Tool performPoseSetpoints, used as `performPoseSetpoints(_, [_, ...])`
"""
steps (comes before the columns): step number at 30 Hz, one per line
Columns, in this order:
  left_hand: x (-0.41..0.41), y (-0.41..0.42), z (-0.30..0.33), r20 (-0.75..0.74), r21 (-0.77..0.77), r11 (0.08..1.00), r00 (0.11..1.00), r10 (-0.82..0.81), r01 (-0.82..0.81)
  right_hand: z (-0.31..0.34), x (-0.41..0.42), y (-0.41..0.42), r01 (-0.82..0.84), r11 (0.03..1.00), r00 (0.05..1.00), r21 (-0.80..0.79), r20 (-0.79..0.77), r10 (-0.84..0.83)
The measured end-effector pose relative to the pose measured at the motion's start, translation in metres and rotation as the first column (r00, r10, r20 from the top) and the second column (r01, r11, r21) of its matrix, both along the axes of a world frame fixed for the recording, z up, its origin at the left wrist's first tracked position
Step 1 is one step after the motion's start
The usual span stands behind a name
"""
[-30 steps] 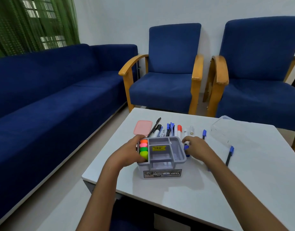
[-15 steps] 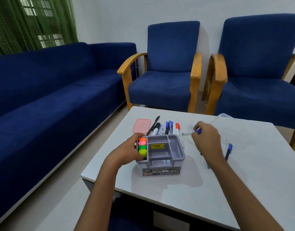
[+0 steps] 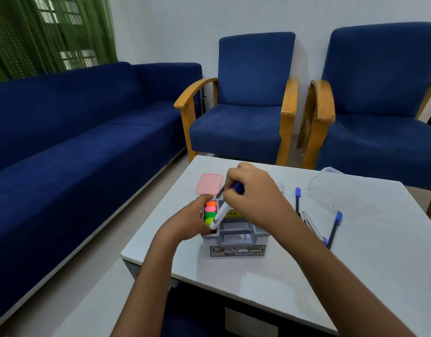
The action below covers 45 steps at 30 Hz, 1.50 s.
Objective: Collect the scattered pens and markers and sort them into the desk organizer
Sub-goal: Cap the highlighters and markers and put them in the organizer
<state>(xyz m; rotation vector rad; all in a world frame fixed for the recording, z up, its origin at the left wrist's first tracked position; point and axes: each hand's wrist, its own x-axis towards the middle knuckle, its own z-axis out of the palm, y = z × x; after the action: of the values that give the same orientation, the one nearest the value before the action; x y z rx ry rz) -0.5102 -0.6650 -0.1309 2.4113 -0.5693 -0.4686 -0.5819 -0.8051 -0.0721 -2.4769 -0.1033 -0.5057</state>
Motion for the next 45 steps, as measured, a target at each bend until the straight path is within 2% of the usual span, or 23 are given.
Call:
performPoseSetpoints(4, [0.000, -0.001, 0.006, 0.034, 0.050, 0.996, 0.997, -0.070, 0.068, 0.005, 0.000, 0.006, -0.045, 0.995, 0.999, -0.087, -0.013, 0.044])
performPoseSetpoints(7, [0.004, 0.004, 0.008, -0.026, 0.062, 0.993, 0.995, -0.094, 0.096, 0.008, 0.001, 0.012, -0.083, 0.983, 0.996, -0.166, -0.009, 0.083])
performPoseSetpoints(8, [0.006, 0.009, 0.011, -0.087, 0.013, 0.997, 0.994, -0.073, 0.074, 0.009, 0.001, 0.013, -0.092, 0.979, 0.996, -0.182, 0.001, 0.094])
performPoseSetpoints(11, [0.011, 0.024, 0.023, -0.248, -0.272, 0.962, 0.968, -0.043, -0.027, 0.006, 0.004, 0.016, -0.135, 0.967, 0.991, -0.218, -0.019, 0.134])
performPoseSetpoints(13, [0.013, 0.030, 0.032, -0.244, -0.382, 0.918, 0.970, 0.006, -0.102, -0.010, 0.006, 0.023, -0.180, 0.936, 0.981, -0.301, -0.129, 0.147])
performPoseSetpoints(16, [0.016, 0.029, 0.034, -0.172, -0.398, 0.899, 0.977, 0.123, -0.183, -0.040, 0.008, 0.035, -0.228, 0.888, 0.966, -0.399, -0.205, 0.156])
performPoseSetpoints(18, [0.018, 0.025, 0.028, -0.168, -0.423, 0.881, 0.973, 0.156, -0.214, -0.043, 0.010, 0.032, -0.188, 0.931, 0.979, -0.311, -0.140, 0.151])
performPoseSetpoints(20, [0.021, 0.022, 0.017, -0.184, -0.443, 0.860, 0.964, 0.190, -0.254, -0.032, 0.013, 0.021, -0.116, 0.992, 0.991, -0.048, -0.073, 0.113])
performPoseSetpoints(22, [0.026, 0.016, 0.005, -0.202, -0.461, 0.835, 0.952, 0.230, -0.300, -0.022, 0.021, -0.001, -0.038, 0.978, 0.999, 0.205, 0.017, 0.035])
performPoseSetpoints(24, [0.031, 0.009, -0.006, -0.214, -0.479, 0.814, 0.943, 0.255, -0.329, -0.018, 0.033, -0.030, 0.048, 0.952, 0.995, 0.302, 0.065, -0.071])
performPoseSetpoints(26, [0.032, 0.001, -0.016, -0.235, -0.515, 0.796, 0.945, 0.227, -0.319, -0.027, 0.050, -0.061, 0.174, 0.940, 0.984, 0.295, -0.011, -0.179])
performPoseSetpoints(30, [0.033, -0.013, -0.029, -0.234, -0.612, 0.733, 0.954, 0.190, -0.296, -0.068, 0.087, -0.103, 0.410, 0.895, 0.884, 0.179, -0.319, -0.341])
performPoseSetpoints(37, [0.072, -0.023, -0.030, -0.286, -0.765, 0.485, 0.898, 0.334, -0.424, -0.097, 0.126, -0.107, 0.411, 0.910, 0.825, 0.050, -0.444, -0.348])
performPoseSetpoints(42, [0.101, -0.032, -0.029, -0.263, -0.822, 0.399, 0.892, 0.367, -0.406, -0.101, 0.139, -0.105, 0.416, 0.901, 0.741, -0.120, -0.530, -0.413])
performPoseSetpoints(45, [0.114, -0.038, -0.040, -0.276, -0.846, 0.329, 0.873, 0.403, -0.419, -0.105, 0.140, -0.110, 0.440, 0.890, 0.701, -0.121, -0.573, -0.425])
